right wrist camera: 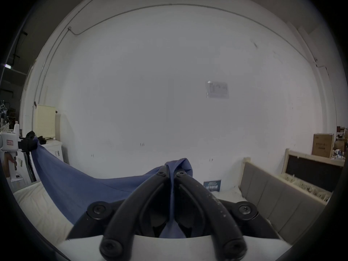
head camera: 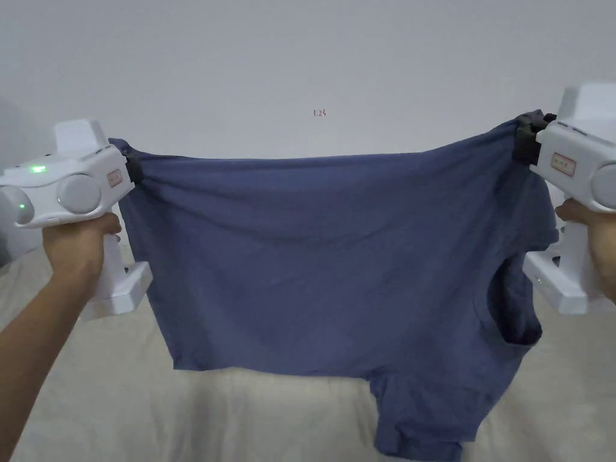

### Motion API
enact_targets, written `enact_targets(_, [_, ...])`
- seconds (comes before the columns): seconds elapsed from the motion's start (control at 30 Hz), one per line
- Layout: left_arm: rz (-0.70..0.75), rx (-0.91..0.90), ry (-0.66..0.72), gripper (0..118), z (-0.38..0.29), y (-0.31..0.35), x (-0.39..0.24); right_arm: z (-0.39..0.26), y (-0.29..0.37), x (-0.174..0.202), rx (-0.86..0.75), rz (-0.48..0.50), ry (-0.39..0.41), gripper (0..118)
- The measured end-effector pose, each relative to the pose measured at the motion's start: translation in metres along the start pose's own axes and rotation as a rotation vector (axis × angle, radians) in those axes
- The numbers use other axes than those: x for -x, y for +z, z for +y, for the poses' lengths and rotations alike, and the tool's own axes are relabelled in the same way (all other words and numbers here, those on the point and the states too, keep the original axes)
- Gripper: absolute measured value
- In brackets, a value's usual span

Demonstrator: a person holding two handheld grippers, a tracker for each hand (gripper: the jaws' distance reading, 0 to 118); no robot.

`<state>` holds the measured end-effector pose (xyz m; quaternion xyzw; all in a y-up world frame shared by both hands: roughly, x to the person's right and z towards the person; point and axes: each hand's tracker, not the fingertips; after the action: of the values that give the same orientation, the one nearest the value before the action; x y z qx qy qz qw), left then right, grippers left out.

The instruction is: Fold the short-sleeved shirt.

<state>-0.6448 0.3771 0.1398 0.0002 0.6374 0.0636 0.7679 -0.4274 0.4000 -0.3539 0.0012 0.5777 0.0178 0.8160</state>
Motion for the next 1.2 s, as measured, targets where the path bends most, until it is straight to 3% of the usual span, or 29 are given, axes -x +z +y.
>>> enact_targets(0.23, [0.002,0.178,-0.028,1,-0.110,-0.010,0.010,-0.110,-0.020,-0.007,0.214,0.021,-0.059,5])
enact_targets(0.43, [0.007,0.306,-0.002,1,-0.195,0.028,0.030,-0.199,0.005,-0.007,0.379,0.029,-0.099,5])
enact_targets(0.83, [0.052,0.530,0.054,1,-0.313,0.164,0.093,-0.306,0.166,-0.001,0.601,0.089,-0.201,5])
enact_targets(1.1, [0.072,0.623,0.067,1,-0.341,0.262,0.112,-0.340,0.271,-0.011,0.717,0.050,-0.285,5])
enact_targets(1.2, [0.101,0.687,0.093,1,-0.354,0.282,0.123,-0.353,0.301,-0.010,0.774,0.054,-0.278,5])
